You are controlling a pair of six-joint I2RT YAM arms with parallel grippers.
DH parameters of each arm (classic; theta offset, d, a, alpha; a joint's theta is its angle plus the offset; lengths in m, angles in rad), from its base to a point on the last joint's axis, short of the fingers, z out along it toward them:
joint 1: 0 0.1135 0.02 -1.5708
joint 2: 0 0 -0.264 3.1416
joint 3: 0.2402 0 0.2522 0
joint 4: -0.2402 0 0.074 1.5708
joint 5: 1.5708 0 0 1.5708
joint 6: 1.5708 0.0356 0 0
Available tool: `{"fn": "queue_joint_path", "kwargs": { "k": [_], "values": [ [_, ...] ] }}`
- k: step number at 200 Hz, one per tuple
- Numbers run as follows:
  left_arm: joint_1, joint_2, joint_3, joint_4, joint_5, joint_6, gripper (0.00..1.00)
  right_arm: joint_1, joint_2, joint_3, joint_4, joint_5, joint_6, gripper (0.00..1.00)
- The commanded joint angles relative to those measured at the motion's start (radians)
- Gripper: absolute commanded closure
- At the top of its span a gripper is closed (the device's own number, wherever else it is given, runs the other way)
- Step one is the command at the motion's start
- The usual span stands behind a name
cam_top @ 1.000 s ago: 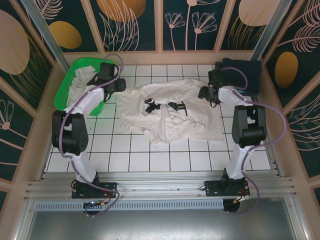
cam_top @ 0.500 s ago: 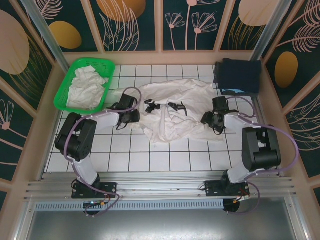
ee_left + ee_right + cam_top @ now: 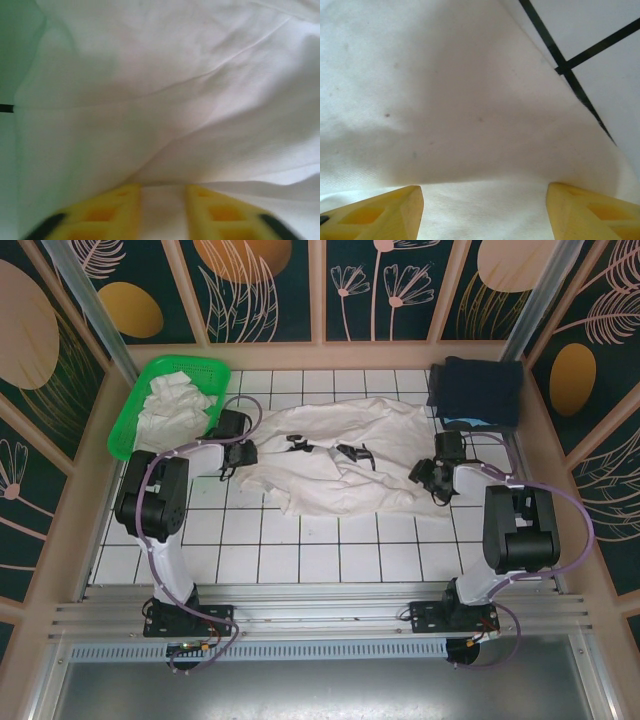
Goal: Fold and stack the t-shirts
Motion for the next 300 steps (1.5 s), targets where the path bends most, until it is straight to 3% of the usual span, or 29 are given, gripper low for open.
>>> {"fn": "queue_joint_path", "kwargs": {
  "k": [1,17,37,62,85,123,150,169,211,232,267,283,300],
  "values": [
    [-0.006,-0.056,0.077,-0.118,0.039,0.050,0.54,-0.003,0.004,0.016,0.014,-0.028,0.014,0.33],
    [-0.008,-0.105,0.115,-0.147,0.000,0.077,0.48,-0.002,0.000,0.017,0.019,-0.031,0.011,0.33],
    [-0.007,-0.084,0.212,-0.223,-0.161,0.133,0.42,-0.003,0.005,0.023,0.031,-0.047,0.006,0.33],
    [-0.003,0.045,0.370,-0.322,-0.377,0.194,0.43,0.002,0.010,0.025,0.043,-0.064,0.004,0.33],
    [0.011,0.110,0.406,-0.290,-0.460,0.249,0.44,0.004,0.001,0.013,0.057,-0.078,0.006,0.33],
    [0.075,0.216,0.511,-0.303,-0.442,0.310,0.48,0.004,-0.028,-0.002,0.061,-0.076,-0.001,0.32],
    [0.108,0.279,0.584,-0.315,-0.427,0.410,0.70,0.005,-0.040,-0.010,0.062,-0.064,0.003,0.32],
    [0.129,0.281,0.580,-0.278,-0.412,0.473,0.70,0.004,-0.050,-0.024,0.074,-0.063,0.009,0.32],
    [0.157,0.263,0.590,-0.271,-0.388,0.480,0.74,0.001,-0.044,-0.029,0.081,-0.066,0.004,0.32],
    [0.158,0.259,0.647,-0.328,-0.353,0.443,0.68,0.001,-0.048,-0.027,0.073,-0.061,0.004,0.32],
    [0.131,0.094,0.589,-0.356,-0.086,0.303,0.59,0.002,-0.089,-0.026,0.002,-0.006,0.022,0.31],
    [0.073,-0.026,0.494,-0.329,-0.046,0.248,0.57,0.003,-0.130,-0.035,-0.045,0.040,0.038,0.31],
    [-0.045,-0.143,0.360,-0.262,-0.004,0.247,0.54,0.006,-0.181,-0.050,-0.086,0.102,0.065,0.31]
  ]
}}
